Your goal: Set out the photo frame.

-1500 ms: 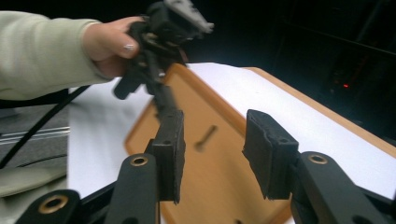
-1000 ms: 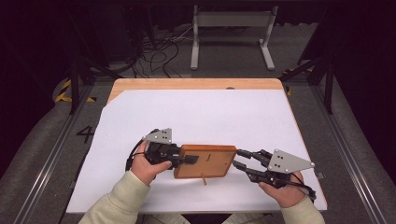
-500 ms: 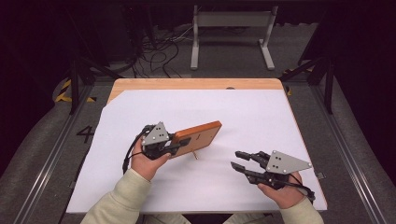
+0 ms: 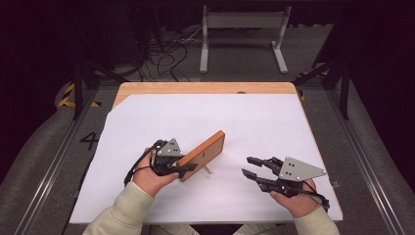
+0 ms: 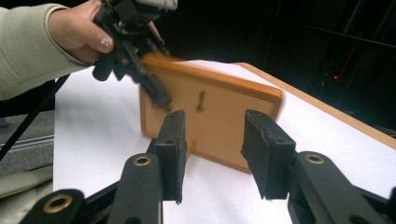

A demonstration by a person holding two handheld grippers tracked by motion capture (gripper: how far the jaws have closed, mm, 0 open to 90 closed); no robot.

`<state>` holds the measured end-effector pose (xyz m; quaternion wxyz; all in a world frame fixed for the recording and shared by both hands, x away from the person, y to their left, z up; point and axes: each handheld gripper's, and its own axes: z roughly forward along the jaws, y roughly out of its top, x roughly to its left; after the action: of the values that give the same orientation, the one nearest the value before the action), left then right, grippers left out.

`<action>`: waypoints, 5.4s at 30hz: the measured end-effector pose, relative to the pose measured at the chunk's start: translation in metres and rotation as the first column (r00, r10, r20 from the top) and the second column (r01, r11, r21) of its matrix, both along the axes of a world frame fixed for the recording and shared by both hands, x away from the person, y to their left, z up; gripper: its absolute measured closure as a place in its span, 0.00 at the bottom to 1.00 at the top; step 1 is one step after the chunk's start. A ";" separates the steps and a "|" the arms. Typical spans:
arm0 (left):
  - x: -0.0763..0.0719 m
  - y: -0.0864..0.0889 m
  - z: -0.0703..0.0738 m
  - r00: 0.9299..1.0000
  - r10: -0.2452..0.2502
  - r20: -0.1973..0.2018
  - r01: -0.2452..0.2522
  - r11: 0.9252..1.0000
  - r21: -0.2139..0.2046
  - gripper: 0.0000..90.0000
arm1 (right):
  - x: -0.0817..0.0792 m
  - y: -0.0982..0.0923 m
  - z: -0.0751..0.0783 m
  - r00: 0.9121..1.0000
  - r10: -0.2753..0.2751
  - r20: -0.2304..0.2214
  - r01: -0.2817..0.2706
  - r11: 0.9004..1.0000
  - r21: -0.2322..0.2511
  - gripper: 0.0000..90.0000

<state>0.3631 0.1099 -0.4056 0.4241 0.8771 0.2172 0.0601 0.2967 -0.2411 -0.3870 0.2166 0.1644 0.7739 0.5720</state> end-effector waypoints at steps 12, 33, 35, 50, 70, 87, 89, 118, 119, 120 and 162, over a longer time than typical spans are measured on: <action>-0.010 -0.016 -0.005 0.991 -0.112 -0.071 0.112 0.994 -0.012 0.41 | 0.003 -0.001 -0.002 1.000 -0.007 -0.004 0.007 1.000 -0.001 0.64; -0.024 0.032 0.043 0.991 -0.042 0.129 0.061 0.988 -0.142 0.59 | 0.017 -0.013 -0.015 0.990 -0.115 -0.080 0.104 0.986 -0.129 0.76; -0.019 0.041 0.040 0.992 0.001 0.124 0.016 0.990 -0.140 0.75 | 0.018 -0.015 -0.017 0.987 -0.129 -0.092 0.115 0.983 -0.141 0.79; -0.002 0.076 0.008 0.971 0.213 0.111 -0.183 0.955 -0.233 1.00 | 0.026 -0.038 -0.018 0.963 -0.249 -0.101 0.240 0.966 -0.095 0.77; 0.007 0.053 -0.037 0.969 0.240 -0.053 -0.242 0.969 -0.037 1.00 | 0.027 -0.040 -0.018 0.960 -0.257 -0.114 0.250 0.965 -0.078 0.74; 0.009 0.027 -0.054 0.977 0.131 -0.168 -0.119 0.990 0.076 1.00 | 0.026 -0.041 -0.017 0.958 -0.261 -0.118 0.253 0.965 -0.075 0.72; 0.010 0.027 -0.054 0.977 0.122 -0.173 -0.111 0.991 0.072 1.00 | 0.026 -0.042 -0.017 0.958 -0.261 -0.118 0.254 0.964 -0.075 0.72; -0.013 -0.014 -0.051 0.969 -0.119 -0.219 0.140 0.986 0.085 1.00 | 0.026 -0.040 -0.013 0.957 -0.244 -0.157 0.239 0.970 -0.048 0.71; -0.013 -0.014 -0.051 0.969 -0.119 -0.219 0.140 0.986 0.085 1.00 | 0.026 -0.040 -0.013 0.955 -0.244 -0.166 0.241 0.970 -0.042 0.71; -0.014 -0.016 -0.052 0.968 -0.123 -0.217 0.144 0.986 0.082 1.00 | 0.027 -0.040 -0.013 0.954 -0.244 -0.174 0.241 0.970 -0.038 0.71; -0.015 0.002 -0.039 0.986 -0.001 -0.169 -0.013 0.996 -0.086 0.66 | 0.042 0.009 0.041 0.871 -0.225 -0.437 0.226 0.973 -0.051 0.53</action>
<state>0.3478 0.1115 -0.4446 0.4416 0.8592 0.2574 -0.0227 0.3387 -0.2325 -0.3455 0.1014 0.3786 0.7776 0.4917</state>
